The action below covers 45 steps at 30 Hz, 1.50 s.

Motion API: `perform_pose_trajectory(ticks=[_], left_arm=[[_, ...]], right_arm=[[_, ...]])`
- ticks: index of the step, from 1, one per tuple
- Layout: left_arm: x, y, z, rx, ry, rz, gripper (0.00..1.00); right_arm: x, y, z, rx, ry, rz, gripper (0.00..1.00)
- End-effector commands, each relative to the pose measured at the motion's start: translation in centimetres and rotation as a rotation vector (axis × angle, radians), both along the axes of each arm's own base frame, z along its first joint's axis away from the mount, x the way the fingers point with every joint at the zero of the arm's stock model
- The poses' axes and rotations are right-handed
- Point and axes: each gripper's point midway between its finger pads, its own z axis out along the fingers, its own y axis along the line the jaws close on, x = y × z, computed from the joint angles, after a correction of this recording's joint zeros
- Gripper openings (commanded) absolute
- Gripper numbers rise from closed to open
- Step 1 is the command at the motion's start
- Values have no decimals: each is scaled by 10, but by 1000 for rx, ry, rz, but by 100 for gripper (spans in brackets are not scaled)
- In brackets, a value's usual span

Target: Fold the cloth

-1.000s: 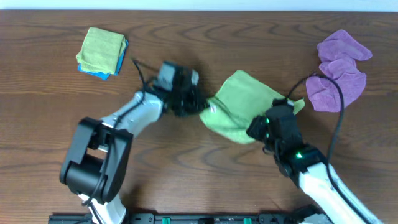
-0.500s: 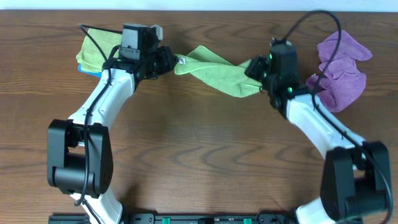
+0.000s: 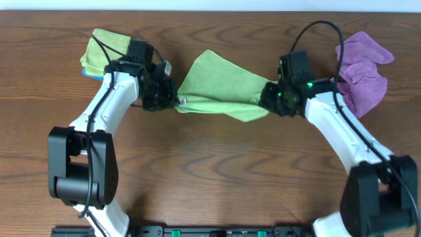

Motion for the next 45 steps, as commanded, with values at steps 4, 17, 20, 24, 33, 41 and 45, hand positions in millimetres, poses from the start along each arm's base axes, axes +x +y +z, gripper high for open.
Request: perform_pose_trajectory(ticks=[4,17,20,24,33,41,45], left_arm=[[-19,6,-8,32,41,-69,6],[-103,-27,-45,-44,270,-175,6],[-106,-36,-44,-57,271,-190,6],[-94,-46,-40,-101,247,-147,6],[-37,-56,-32,-131,114,38,6],[24,-56,-23,-110,-115,160,6],[46,-53,-20,-91,-203,202,6]], right_arm=[[-32,-21,12,-126,30,65,2],[-131,-34,-34,-143,192,30,2],[-137,-40,-30,-160,164,22,2],[-117,-54,-20,-241,52,-18,2],[-52,-47,-16,-258,-174,-7,1],[-7,-38,-31,-272,-288,22,1],[10,-46,-28,-293,-349,-14,1]])
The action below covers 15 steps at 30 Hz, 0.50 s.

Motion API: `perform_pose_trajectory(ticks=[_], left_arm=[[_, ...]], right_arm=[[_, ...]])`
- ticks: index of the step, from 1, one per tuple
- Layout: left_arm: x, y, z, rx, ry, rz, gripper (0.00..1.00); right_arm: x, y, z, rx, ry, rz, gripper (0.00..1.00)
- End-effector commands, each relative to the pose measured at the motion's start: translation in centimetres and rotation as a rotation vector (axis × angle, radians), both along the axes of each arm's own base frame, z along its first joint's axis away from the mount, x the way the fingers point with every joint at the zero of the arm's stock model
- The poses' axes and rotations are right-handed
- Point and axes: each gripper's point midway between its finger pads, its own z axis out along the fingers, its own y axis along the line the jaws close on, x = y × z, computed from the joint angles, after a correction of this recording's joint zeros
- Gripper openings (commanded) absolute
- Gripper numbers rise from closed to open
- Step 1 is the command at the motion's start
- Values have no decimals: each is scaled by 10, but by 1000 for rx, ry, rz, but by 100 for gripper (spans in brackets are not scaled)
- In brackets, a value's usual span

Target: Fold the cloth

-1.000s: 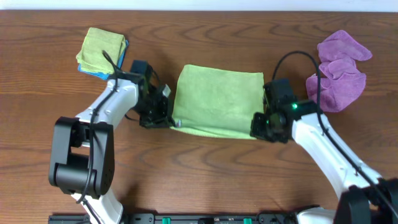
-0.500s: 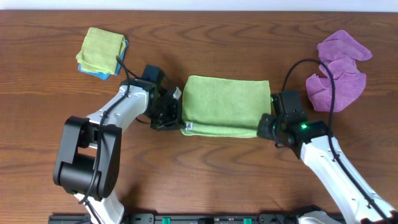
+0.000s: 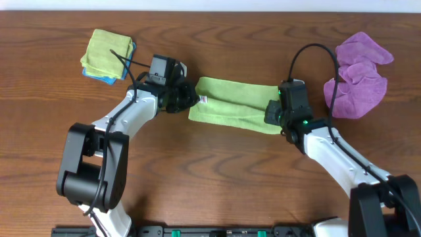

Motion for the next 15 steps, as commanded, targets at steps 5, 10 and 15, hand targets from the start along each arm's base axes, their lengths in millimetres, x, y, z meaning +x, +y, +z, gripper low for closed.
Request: perform_pose_trajectory(ticks=[5,10,15], left_arm=[[36,6,7,46,-131,92,6],[49,5,9,43,-184,111,6],[57,1,-13,27,-171,122,6]], right_arm=[[23,-18,0,-52,-71,-21,1],[34,-19,-10,-67,-90,-6,2],[40,-17,-18,-72,-101,3,1]])
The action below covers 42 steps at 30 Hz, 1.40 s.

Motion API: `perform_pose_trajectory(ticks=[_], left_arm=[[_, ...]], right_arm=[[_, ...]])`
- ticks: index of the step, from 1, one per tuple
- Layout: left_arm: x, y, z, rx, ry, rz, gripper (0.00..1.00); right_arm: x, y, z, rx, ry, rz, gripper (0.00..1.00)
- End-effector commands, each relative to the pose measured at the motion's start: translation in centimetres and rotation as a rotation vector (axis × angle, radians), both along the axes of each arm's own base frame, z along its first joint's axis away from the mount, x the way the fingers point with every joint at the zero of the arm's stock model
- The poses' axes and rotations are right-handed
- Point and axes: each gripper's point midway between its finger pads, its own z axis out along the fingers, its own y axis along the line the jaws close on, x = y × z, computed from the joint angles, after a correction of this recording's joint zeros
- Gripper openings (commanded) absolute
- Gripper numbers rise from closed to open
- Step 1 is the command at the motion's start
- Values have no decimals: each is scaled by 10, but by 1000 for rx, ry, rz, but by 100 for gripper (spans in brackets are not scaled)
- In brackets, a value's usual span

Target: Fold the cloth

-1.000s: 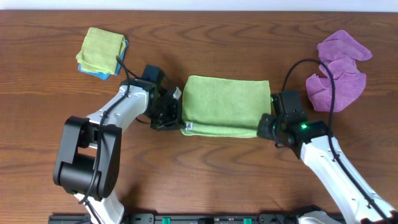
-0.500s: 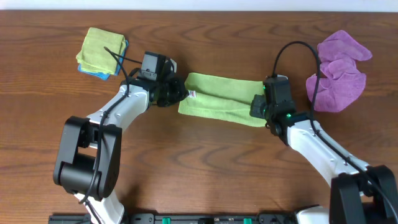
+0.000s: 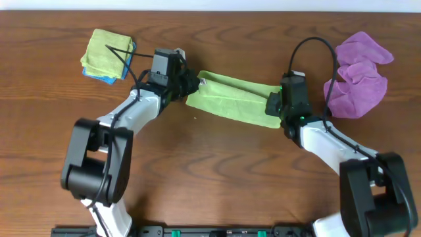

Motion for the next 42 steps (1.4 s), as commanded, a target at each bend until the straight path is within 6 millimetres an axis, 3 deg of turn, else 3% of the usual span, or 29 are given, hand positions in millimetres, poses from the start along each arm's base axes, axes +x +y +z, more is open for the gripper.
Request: perform_pose_trajectory(ticks=[1,6,12,25,31,33,34,35,36,38,40,42], left_arm=[[6,3,-21,17,24,28,6],[18,2,-30,20,-16,39,6],[30,6,-24,33,-75,72,6],[53,17,-12,74,-187,139,6],[58,16,-24,71,-197,141,6],[58,16,-28,74,-194,142,6],[59,16,-29,75,-196,144,7],[60,19,-29,84,-200,155,10],[62,22,-29,98,-206,172,20],[66,24,-25,102,-228,187,52],[69,27,-22,97,-244,195,71],[74,30,-17,90,-261,204,79]], right_arm=[[4,-7,-4,-35,-5,0,1],[15,-10,-8,-66,-43,-5,1],[21,-9,-22,-71,-42,-3,1],[33,-14,-14,-99,-106,-18,1],[37,-15,-19,-108,-115,-12,1],[38,-15,-17,-121,-122,-1,4],[39,-16,-17,-129,-126,-5,13],[39,-18,-16,-136,-128,-12,22],[39,-18,-16,-140,-131,-15,36],[40,-18,-15,-139,-135,-16,53],[40,-18,-14,-138,-136,-15,61],[40,-17,-11,-136,-141,-14,68]])
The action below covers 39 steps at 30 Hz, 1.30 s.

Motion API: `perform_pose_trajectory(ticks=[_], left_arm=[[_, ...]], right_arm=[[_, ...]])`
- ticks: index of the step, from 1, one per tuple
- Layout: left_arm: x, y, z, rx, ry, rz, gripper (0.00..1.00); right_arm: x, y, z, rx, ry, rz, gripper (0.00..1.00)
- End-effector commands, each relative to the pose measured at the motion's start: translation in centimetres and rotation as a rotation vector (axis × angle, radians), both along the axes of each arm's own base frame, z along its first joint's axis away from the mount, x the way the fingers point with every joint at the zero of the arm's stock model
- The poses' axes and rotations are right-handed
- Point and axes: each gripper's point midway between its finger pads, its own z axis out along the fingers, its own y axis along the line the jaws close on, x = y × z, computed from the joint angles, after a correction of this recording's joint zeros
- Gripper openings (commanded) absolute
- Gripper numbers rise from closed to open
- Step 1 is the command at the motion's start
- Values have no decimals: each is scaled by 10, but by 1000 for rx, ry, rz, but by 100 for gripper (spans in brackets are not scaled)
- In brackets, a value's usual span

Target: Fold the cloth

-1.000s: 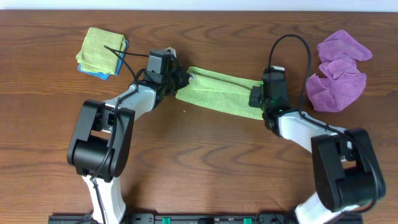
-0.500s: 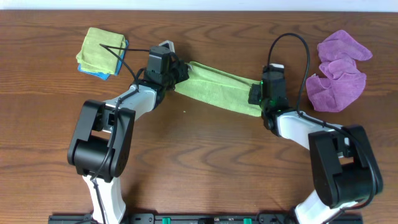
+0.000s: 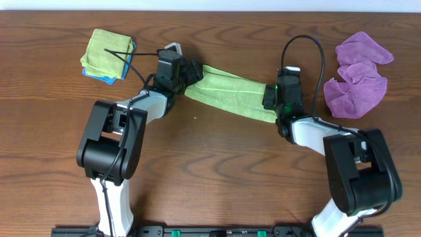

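A green cloth (image 3: 230,92) lies stretched as a long, narrow strip across the middle of the table in the overhead view, slanting from upper left down to the right. My left gripper (image 3: 192,71) is shut on its left end. At the other end my right gripper (image 3: 268,99) is shut on the cloth's right end. The fingertips of both are hidden by the gripper bodies and the fabric.
A stack of folded cloths, green over blue (image 3: 107,54), sits at the back left. A crumpled purple cloth (image 3: 358,76) lies at the back right. Both arm bases stand at the table's (image 3: 210,171) front edge.
Both grippers have moved farther back on the table with the cloth ends, the left one more. The strip now slants more steeply and looks a little narrower.
First the cloth hung loosely between both shut grippers with a flap pointing back. Then it lay as a flat folded strip nearer the front. After that the strip had shifted back and tilted, and now it is farther back, both grippers keeping their hold.
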Motion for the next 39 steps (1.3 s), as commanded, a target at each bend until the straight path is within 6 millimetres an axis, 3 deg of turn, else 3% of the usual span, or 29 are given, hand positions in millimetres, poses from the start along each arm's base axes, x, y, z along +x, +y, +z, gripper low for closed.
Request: perform_pose_trajectory(ticks=[1,6,7,10,11,15,18,21,27,33,39], left_arm=[[12,12,6,14,-31,40,81],[20,13,32,-22,-74,23,83],[20,12,38,-33,-83,13,78],[21,3,59,-72,-114,-32,50],[21,-1,65,-90,-121,-51,41],[20,-16,77,-174,-106,-82,13],[16,-23,75,-199,-78,-77,6],[6,-35,65,-187,-28,-98,6],[-18,-52,40,-114,64,-154,6],[-32,-50,20,-6,117,-179,6],[-40,-39,6,79,152,-182,6]], right_arm=[[4,-9,7,-10,-17,-25,69],[1,-9,36,3,-48,-26,76],[-2,-9,42,11,-48,-32,78],[-15,-12,63,52,-41,-67,91],[-19,-13,69,67,-41,-80,99],[-37,-17,92,168,-43,-161,99],[-48,-9,102,306,-26,-184,99],[-54,0,97,455,36,-180,99],[-60,-10,76,647,162,-221,99],[-66,-17,38,839,317,-280,99],[-62,-9,9,903,387,-268,99]])
